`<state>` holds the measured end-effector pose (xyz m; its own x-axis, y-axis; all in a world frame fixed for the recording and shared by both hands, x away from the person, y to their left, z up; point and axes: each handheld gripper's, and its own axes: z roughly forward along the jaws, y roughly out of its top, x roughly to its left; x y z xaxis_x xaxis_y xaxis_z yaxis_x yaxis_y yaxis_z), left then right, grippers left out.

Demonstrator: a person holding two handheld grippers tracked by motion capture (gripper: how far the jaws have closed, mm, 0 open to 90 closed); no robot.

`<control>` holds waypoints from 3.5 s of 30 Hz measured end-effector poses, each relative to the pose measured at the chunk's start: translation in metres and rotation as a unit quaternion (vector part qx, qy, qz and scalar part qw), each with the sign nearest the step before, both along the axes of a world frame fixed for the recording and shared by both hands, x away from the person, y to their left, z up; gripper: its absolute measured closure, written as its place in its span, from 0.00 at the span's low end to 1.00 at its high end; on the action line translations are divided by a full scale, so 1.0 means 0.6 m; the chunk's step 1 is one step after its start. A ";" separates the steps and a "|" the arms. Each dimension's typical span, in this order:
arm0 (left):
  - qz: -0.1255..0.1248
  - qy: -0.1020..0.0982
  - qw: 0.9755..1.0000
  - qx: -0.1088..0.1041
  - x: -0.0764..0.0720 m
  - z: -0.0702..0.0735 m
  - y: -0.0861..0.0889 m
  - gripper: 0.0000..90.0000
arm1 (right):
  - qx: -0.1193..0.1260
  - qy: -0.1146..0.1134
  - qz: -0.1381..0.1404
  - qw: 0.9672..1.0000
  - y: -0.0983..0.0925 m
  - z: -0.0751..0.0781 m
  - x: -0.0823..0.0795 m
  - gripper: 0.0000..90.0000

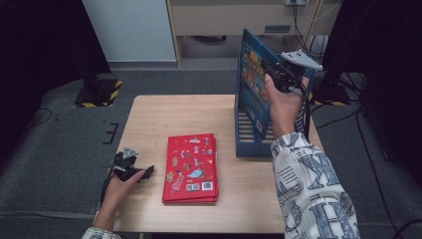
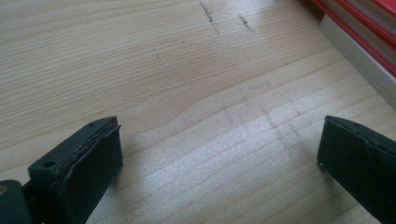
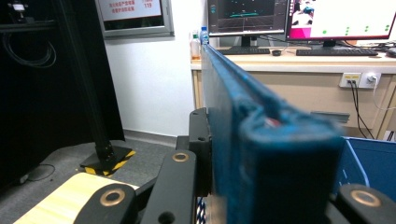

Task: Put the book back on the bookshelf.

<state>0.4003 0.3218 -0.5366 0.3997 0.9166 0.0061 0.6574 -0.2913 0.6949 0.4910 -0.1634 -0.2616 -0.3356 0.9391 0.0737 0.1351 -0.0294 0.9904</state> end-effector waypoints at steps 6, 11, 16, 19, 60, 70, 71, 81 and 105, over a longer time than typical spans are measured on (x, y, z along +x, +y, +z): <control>0.000 0.000 1.000 0.000 0.000 0.000 0.000 0.00 | 0.003 -0.001 -0.011 1.000 0.007 -0.010 0.009 0.91; -0.002 0.000 1.000 -0.001 0.001 0.000 -0.001 0.00 | 0.015 -0.003 -0.023 1.000 0.008 -0.021 0.013 0.91; -0.001 0.000 1.000 -0.002 0.001 0.000 -0.001 0.00 | 0.018 -0.001 -0.028 0.999 0.011 -0.035 0.018 0.91; -0.001 0.001 1.000 -0.002 0.001 0.000 -0.001 0.00 | 0.017 0.000 -0.029 0.999 0.012 -0.043 0.018 0.91; -0.007 0.002 1.000 0.000 0.002 0.000 -0.004 0.00 | -0.007 0.034 -0.029 0.999 0.024 -0.123 0.036 0.91; -0.011 0.002 1.000 0.002 0.001 0.000 -0.006 0.00 | -0.032 0.061 -0.026 0.997 0.027 -0.115 0.022 0.90; -0.012 0.002 1.000 0.002 0.001 0.000 -0.006 0.00 | -0.036 0.064 -0.024 0.997 0.028 -0.114 0.020 0.90; -0.011 -0.001 1.000 -0.002 0.002 -0.001 -0.009 0.00 | -0.055 0.100 -0.014 0.993 0.024 -0.113 0.005 0.89; -0.013 -0.001 1.000 -0.002 0.002 0.000 -0.011 0.00 | -0.086 0.137 0.012 0.987 0.034 -0.067 0.027 0.80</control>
